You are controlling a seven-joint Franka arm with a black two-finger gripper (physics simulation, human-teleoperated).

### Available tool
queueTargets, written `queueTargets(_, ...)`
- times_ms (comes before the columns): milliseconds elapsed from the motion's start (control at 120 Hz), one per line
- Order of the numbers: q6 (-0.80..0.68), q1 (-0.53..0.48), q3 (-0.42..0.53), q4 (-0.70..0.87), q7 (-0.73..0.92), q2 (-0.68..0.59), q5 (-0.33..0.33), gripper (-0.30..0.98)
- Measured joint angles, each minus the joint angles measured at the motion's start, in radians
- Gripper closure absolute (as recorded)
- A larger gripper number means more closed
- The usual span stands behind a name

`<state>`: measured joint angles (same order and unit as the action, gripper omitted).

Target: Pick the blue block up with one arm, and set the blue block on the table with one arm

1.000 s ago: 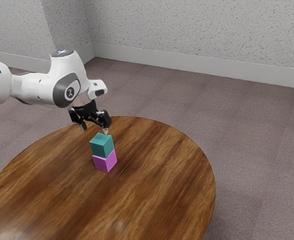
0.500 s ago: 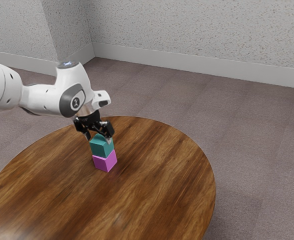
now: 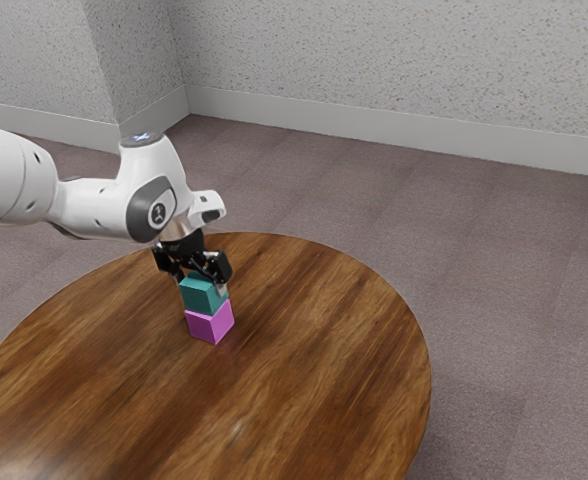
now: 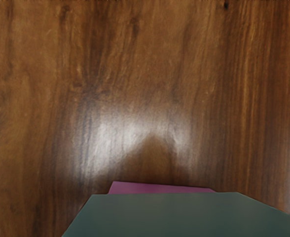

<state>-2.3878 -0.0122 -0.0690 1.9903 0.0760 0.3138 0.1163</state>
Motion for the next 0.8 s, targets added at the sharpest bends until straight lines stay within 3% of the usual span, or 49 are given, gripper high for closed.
queueTargets(175, 0.001, 0.0, 0.0, -0.009, -0.002, -0.005, 0.0, 0.22)
queueTargets(292, 0.002, 0.001, -0.001, -0.013, -0.004, -0.02, -0.004, 0.3)
queueTargets(433, 0.007, 0.052, 0.002, -0.005, -0.026, -0.09, -0.015, 0.31)
queueTargets(517, 0.009, 0.088, 0.049, 0.01, -0.058, -0.116, -0.017, 0.31)
queueTargets(800, 0.003, 0.098, 0.13, -0.094, -0.14, 0.08, -0.021, 0.31)
